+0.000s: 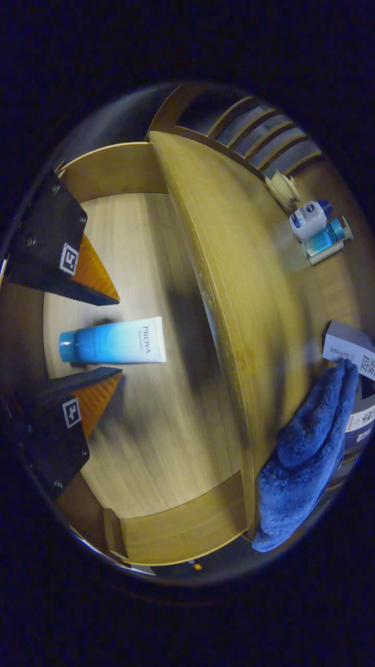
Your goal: Pull open the drawer, take out the items inside it, and place them on the countertop above the cabinet.
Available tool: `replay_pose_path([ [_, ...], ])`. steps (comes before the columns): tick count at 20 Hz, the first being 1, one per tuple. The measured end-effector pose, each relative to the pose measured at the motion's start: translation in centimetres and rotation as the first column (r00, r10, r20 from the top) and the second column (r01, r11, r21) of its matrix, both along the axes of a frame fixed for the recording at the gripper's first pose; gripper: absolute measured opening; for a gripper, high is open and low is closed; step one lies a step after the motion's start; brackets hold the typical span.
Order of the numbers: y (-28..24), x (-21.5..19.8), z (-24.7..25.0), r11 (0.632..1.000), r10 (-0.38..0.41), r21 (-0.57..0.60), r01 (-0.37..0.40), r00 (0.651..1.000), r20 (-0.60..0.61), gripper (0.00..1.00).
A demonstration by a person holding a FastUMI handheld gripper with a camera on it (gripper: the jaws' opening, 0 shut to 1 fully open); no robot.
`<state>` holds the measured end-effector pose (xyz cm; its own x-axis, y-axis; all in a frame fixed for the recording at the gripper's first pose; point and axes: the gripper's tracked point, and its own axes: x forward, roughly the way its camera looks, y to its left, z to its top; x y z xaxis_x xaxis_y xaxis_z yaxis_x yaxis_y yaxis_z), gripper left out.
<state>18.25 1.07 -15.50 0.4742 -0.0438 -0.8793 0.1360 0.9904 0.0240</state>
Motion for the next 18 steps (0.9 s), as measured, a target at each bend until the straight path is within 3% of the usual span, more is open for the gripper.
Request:
replay_pose_path([
  [2,0.4,0.0,-0.6,1.0,-0.014,0.021,0.015,0.999,-0.039,0.39],
  [3,0.5,-0.1,-0.9,0.999,-0.01,0.032,0.011,0.999,-0.046,0.43],
  [8,0.7,-0.2,-1.5,1.0,0.016,0.027,-0.014,0.997,-0.073,0.44],
  [10,1.1,-1.0,-1.2,0.999,0.032,0.038,-0.029,0.995,-0.09,0.38],
  [13,1.3,-2.2,0.7,0.995,0.093,0.026,-0.092,0.996,-0.016,0.38],
  [18,3.2,-3.4,4.0,0.977,0.121,0.156,-0.142,0.983,0.136,0.38],
])
